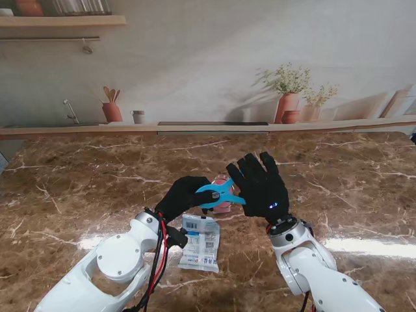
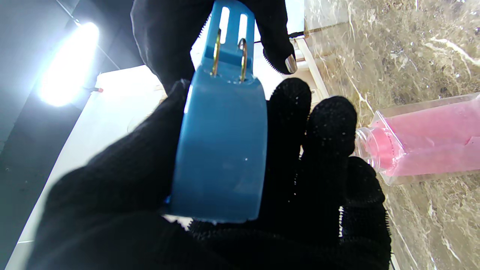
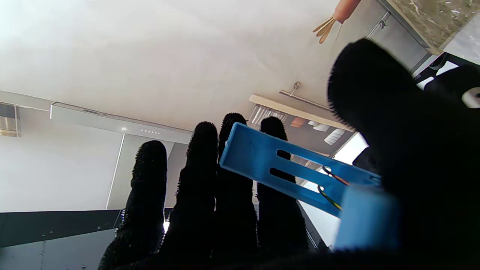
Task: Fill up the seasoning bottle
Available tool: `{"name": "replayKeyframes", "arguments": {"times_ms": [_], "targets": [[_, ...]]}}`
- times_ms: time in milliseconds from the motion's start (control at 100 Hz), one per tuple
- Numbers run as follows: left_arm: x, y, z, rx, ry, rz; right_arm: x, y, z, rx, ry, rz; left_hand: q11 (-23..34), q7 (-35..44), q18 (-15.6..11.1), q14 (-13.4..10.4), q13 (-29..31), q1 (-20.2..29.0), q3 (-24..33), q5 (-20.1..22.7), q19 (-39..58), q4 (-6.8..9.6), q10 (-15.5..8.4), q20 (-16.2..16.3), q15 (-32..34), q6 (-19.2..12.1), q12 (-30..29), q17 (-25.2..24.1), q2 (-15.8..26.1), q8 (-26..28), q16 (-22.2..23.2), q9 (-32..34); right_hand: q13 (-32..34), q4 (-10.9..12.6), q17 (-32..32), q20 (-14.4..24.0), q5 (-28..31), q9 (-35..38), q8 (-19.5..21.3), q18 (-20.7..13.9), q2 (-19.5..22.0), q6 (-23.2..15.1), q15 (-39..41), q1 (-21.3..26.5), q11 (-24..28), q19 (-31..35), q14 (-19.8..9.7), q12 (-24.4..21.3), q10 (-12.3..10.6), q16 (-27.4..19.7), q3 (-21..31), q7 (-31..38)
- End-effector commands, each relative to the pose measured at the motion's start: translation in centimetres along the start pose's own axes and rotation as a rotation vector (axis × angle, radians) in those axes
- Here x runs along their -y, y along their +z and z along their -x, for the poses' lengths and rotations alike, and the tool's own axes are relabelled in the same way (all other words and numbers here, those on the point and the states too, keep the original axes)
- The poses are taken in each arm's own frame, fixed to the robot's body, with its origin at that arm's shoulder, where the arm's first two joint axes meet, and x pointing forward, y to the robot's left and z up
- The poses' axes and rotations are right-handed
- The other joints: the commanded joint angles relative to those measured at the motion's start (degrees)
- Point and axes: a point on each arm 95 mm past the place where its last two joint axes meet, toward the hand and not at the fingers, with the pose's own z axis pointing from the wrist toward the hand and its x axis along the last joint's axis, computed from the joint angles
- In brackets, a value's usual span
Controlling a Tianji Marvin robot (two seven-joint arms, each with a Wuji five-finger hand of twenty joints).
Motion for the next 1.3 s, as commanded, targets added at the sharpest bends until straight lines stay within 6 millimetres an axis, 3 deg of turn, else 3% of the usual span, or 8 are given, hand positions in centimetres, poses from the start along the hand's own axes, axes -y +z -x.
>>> {"name": "replayKeyframes", "arguments": {"times_ms": [0,90,210,340,560,740,1010,1290], "targets": [[-0.2,0.1,-0.7,-0.027,-0.007,0.006,0.6,-0.5,-0.1,0.012,0.002,-0.022,-0.29,7.24,-1.42,-0.52,0.03,7.6,3.14,1.88,0.53,3.47,-5.18,1.55,0.79,-23.97,0.98,-0.35,3.38,2.59,0.74,-0.39,3.95,1.78,1.58,-0.33,4.32,9.28,6.33,1.54,1.72,-5.9,1.18,1.88,10.86,-0.23,-0.43,5.06,-7.75,1.92,3.88,7.3],[-0.2,0.0,-0.7,-0.029,-0.009,0.003,0.7,-0.5,0.0,0.033,0.004,-0.01,-0.33,7.18,-1.42,-0.53,0.06,7.49,3.17,1.99,0.53,3.48,-5.16,1.57,0.78,-24.06,1.03,-0.35,3.33,2.71,0.74,-0.31,8.95,-5.51,4.57,-0.71,6.61,12.33,15.19,1.13,-0.85,-11.14,3.44,4.42,14.86,1.42,-0.74,14.11,-9.05,3.9,2.7,16.16],[-0.2,0.0,-0.6,-0.027,-0.013,0.01,0.7,-0.5,0.1,0.057,0.008,0.006,-0.62,6.83,-1.42,-0.47,-0.31,7.43,3.12,1.87,0.23,3.47,-5.18,1.51,0.51,-23.91,1.03,-0.74,3.53,2.82,0.7,-0.53,17.6,-7.76,11.34,0.07,9.26,15.0,21.16,1.91,-1.94,-15.32,12.78,5.85,20.47,7.08,-1.38,21.87,-10.5,10.88,1.6,24.16],[-0.2,0.1,-0.6,-0.029,0.004,0.023,0.7,-0.4,0.1,0.081,0.01,0.01,-2.3,5.25,-1.34,-1.11,-1.96,7.29,1.25,0.85,-0.86,3.73,-5.97,1.19,-1.06,-23.84,0.76,-1.39,4.42,1.53,0.5,-1.96,21.31,-7.51,16.4,1.97,15.32,18.97,26.62,2.93,-1.27,-19.1,24.81,6.24,26.36,14.54,-2.49,27.75,-12.72,18.53,0.36,28.44],[-0.3,0.2,-0.5,-0.041,0.03,0.04,0.6,-0.3,0.2,0.114,0.016,0.007,-8.17,0.35,-0.56,-2.37,-6.62,2.04,-2.37,-2.4,-4.54,8.03,-6.67,0.06,-6.99,-22.12,-0.4,-3.38,2.94,-4.06,-0.89,-6.77,26.01,-5.52,20.5,4.62,25.86,26.82,28.79,4.18,-2.98,-20.66,37.06,3.89,32.5,22.92,-2.77,30.9,-12.2,24.01,1.56,35.35],[0.3,0.1,-0.2,-0.05,0.031,0.046,0.6,-0.5,0.4,0.12,0.0,0.011,-10.19,-15.92,0.25,-2.33,-17.45,-10.99,-13.8,-6.79,-11.03,13.48,-6.36,-0.65,-16.77,-17.58,-10.55,-7.27,6.37,-4.12,-3.46,-20.73,26.39,-4.48,20.66,5.28,26.8,27.68,29.22,4.24,-2.91,-20.81,39.12,3.38,33.25,24.05,-2.75,30.84,-11.98,25.41,1.95,36.5],[2.5,-0.3,-0.8,-0.049,0.068,-0.059,0.7,-1.3,1.0,0.135,-0.034,0.019,-12.99,-22.87,0.25,-2.02,-23.29,-6.4,-39.85,-9.46,-14.9,16.01,-6.05,-0.46,-21.0,-17.19,-11.68,-8.97,15.23,-3.73,-4.4,-27.3,25.57,-3.88,19.96,5.25,26.4,27.06,29.64,3.95,-1.89,-20.76,39.64,4.21,33.78,23.39,-2.89,31.36,-11.76,26.3,0.89,36.51],[5.1,-0.7,-1.0,0.065,0.356,-0.129,1.1,-1.9,1.1,0.127,-0.047,0.019,-11.44,-17.06,1.75,-0.66,-19.81,-3.6,-32.09,-6.45,-8.41,15.42,-5.13,0.45,-17.22,-17.33,-10.58,-4.02,15.34,0.98,-2.93,-24.5,25.86,-2.29,20.12,5.58,26.77,27.74,30.33,3.83,-1.57,-20.54,43.47,4.45,36.2,23.7,-3.27,32.0,-11.34,29.1,1.05,38.23]]}}
